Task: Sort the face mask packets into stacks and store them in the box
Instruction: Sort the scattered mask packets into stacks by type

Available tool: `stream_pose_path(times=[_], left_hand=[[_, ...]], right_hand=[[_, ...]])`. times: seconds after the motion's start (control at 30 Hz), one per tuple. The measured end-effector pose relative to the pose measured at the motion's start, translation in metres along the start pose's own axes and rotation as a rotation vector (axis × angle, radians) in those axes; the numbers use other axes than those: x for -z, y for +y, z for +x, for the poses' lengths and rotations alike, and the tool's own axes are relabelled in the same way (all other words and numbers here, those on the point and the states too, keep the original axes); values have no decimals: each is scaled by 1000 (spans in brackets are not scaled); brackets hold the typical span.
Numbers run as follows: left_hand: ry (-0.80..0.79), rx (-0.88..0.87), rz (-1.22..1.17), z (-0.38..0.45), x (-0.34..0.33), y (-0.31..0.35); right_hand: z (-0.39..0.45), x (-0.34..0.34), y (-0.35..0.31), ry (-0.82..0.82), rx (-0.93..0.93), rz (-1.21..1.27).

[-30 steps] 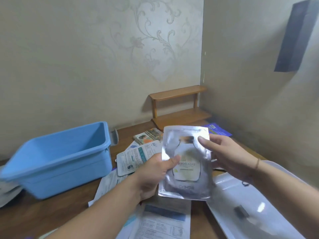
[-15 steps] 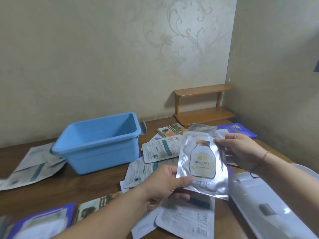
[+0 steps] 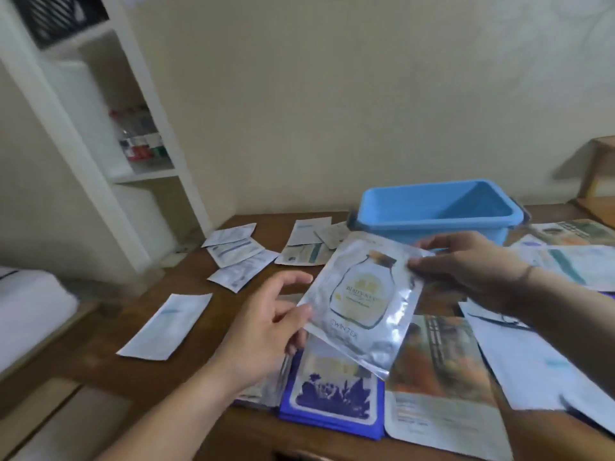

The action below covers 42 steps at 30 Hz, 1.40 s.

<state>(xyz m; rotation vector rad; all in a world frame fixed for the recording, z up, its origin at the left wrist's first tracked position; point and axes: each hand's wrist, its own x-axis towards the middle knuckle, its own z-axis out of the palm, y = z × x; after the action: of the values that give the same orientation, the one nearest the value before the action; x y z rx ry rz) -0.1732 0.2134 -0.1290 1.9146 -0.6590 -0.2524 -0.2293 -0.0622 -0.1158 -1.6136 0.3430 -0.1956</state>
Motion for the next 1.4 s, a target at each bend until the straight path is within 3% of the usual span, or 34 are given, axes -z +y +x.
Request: stream_pose_path(times=[0.2, 0.4, 0.53, 1.0, 1.17, 1.23, 1.3, 1.4], left_hand=[[226, 83, 76, -41, 74, -47], [181, 185, 294, -57, 100, -98], [113, 130, 452, -61, 99, -116], [-38, 169, 591, -44, 109, -99], [12, 198, 609, -40, 99, -94], [17, 254, 509, -37, 93, -94], [78, 285, 255, -30, 91, -93], [150, 410, -242, -13, 92, -85]], right_hand=[[52, -124, -8, -87, 57, -299], [72, -177, 3, -162, 22, -529], [72, -183, 14, -141, 93, -708], [68, -166, 23, -161, 42, -568], [66, -163, 28, -148, -7, -526], [60, -164, 25, -75, -1, -505], [46, -169, 23, 18, 57, -401], [15, -188, 32, -53, 53, -233]])
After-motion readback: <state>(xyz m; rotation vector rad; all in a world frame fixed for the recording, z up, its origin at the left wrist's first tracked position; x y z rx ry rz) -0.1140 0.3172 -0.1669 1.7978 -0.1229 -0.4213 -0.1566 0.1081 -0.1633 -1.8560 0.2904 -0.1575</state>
